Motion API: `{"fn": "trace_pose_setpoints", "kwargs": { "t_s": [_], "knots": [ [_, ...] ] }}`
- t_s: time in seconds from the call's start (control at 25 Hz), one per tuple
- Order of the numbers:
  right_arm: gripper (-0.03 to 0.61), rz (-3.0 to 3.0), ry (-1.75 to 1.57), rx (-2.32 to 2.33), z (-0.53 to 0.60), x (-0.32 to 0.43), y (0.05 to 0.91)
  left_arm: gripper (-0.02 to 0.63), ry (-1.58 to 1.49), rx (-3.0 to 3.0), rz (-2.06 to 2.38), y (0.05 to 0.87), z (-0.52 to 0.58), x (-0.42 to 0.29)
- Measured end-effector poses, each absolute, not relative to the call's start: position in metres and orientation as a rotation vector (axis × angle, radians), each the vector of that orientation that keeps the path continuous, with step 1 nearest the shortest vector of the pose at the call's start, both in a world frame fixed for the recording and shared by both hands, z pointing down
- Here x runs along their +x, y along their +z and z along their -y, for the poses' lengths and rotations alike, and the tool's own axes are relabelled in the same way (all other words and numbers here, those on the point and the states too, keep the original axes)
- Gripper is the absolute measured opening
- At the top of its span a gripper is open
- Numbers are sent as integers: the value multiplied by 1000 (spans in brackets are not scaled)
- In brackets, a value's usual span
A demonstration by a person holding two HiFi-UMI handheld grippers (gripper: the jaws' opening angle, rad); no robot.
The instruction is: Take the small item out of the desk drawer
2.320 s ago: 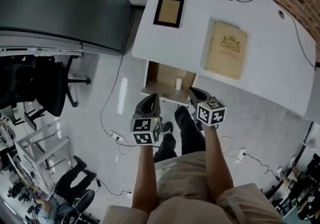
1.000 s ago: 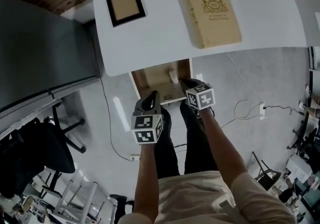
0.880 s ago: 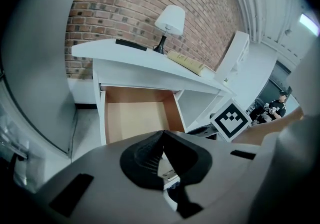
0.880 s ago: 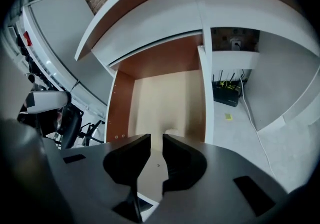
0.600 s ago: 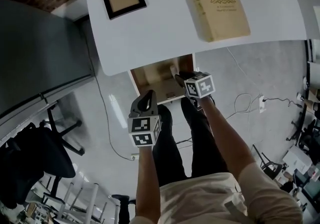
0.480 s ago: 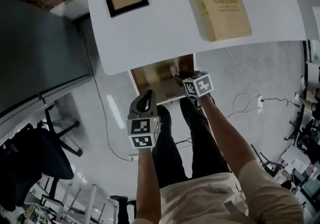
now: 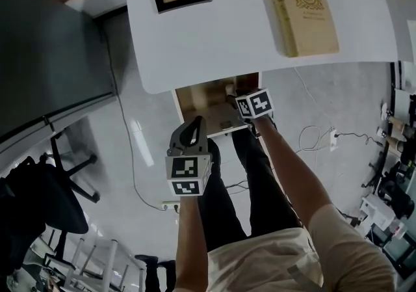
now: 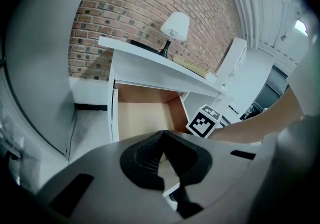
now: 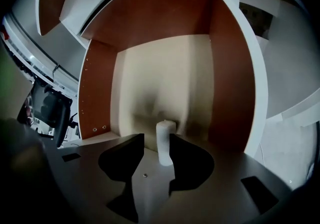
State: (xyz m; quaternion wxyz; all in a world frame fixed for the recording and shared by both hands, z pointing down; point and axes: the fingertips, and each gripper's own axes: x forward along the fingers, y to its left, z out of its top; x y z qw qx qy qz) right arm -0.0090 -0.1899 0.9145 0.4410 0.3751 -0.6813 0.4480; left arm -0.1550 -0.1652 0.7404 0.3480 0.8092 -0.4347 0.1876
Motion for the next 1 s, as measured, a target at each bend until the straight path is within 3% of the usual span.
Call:
{"fn": "trace_pose_setpoints", "kwargs": {
  "t_s": [0.8, 1.0],
  "knots": [
    [184, 1548, 1151, 1037, 201, -3, 953, 17, 484, 2096, 1102, 755, 150, -159],
    [156, 1519, 1119, 1038, 202, -1, 958, 17, 485, 2095, 1104, 756, 151, -160]
  ]
}}
